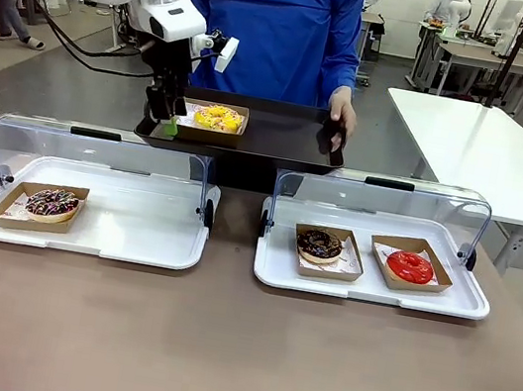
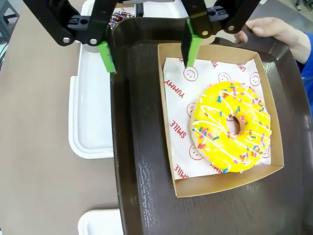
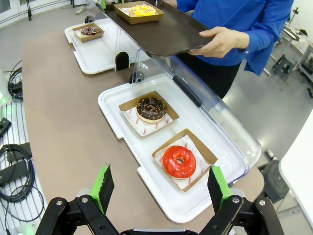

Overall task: Provide the desired donut to the person.
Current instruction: Place the picked Paper togo box onto the Handle tray extended by the person, then pick up and lift the Paper togo box containing the Donut pointed at by the person.

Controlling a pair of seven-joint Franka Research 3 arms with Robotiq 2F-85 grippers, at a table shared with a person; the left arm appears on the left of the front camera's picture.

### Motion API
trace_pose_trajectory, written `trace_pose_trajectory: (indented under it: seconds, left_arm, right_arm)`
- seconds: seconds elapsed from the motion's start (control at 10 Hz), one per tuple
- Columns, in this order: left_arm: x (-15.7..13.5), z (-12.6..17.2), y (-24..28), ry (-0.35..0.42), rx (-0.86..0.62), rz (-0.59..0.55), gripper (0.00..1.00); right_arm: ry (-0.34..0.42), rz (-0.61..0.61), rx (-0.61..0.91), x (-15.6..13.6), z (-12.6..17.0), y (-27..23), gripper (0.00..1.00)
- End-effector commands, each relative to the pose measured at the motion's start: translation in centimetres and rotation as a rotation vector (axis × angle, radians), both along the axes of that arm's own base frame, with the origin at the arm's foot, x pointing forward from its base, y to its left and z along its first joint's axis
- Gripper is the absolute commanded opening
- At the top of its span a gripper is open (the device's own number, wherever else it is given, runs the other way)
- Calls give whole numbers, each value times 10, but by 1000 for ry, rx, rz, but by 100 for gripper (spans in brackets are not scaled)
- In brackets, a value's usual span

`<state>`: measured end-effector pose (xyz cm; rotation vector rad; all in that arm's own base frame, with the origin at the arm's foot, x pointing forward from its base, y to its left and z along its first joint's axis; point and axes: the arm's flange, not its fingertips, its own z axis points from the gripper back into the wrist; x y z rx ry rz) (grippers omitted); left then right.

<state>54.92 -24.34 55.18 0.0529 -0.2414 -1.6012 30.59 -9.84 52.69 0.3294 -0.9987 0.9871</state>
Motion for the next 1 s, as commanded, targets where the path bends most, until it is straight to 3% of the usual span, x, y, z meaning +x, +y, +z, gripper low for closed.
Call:
trace_pose_trajectory:
  seconds: [0.0,0.6,0.9]
  left_arm:
    - [4,4,2,31,-22,-16,100]
    - [-5,7,9,37,-25,-21,100]
    - [-14,3,10,82,-24,-32,100]
  right_arm:
    - [-6,8,20,2,-1,0,100]
    - [-6,8,20,2,-1,0,100]
    - [-6,8,20,2,-1,0,100]
